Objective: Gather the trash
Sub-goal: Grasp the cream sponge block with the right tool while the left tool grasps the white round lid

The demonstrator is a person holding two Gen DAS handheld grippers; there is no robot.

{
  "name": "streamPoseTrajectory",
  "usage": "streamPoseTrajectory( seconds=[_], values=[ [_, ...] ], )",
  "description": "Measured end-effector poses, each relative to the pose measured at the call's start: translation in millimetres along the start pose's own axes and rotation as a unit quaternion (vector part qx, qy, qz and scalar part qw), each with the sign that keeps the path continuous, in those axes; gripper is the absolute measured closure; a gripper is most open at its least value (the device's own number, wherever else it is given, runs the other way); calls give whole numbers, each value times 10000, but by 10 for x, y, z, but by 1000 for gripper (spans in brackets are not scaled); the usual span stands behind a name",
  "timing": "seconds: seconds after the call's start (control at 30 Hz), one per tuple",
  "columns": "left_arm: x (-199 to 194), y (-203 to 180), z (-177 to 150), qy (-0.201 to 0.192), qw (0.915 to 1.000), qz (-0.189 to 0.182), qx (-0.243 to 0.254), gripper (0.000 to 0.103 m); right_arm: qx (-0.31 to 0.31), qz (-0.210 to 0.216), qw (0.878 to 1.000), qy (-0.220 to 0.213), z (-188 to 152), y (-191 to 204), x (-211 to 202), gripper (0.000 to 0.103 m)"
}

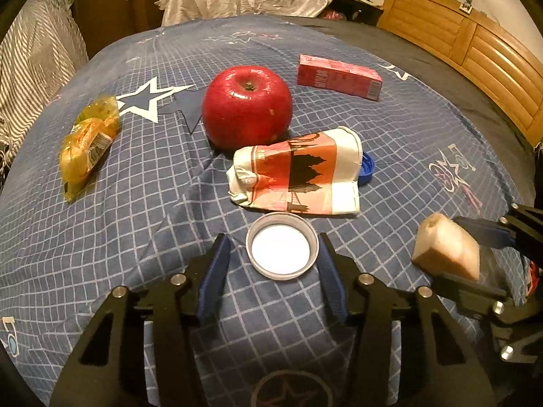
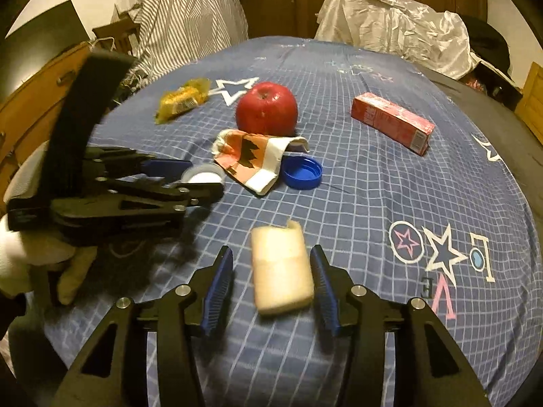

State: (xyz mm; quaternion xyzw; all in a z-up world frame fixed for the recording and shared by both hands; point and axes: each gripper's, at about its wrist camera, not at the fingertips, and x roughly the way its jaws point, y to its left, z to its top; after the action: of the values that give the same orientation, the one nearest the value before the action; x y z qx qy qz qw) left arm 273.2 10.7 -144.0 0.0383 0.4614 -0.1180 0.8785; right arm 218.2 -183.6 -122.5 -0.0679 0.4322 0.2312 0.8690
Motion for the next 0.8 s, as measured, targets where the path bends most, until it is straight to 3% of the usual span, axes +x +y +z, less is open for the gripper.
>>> streamPoseTrajectory(
  seconds=[0.13, 0.23, 0.8],
  values=[
    [-13, 3, -12, -25, 9999, 104, -20, 64, -88, -96, 9998, 120, -5, 2, 139, 63],
    [-34, -2, -25, -66, 9998, 164, -34, 65, -32, -200, 9998, -18, -61, -4, 141, 70],
    [-483, -72, -188, -608, 9965, 566, -112, 65, 150, -324, 9958, -848, -89, 135, -394, 72]
  ],
)
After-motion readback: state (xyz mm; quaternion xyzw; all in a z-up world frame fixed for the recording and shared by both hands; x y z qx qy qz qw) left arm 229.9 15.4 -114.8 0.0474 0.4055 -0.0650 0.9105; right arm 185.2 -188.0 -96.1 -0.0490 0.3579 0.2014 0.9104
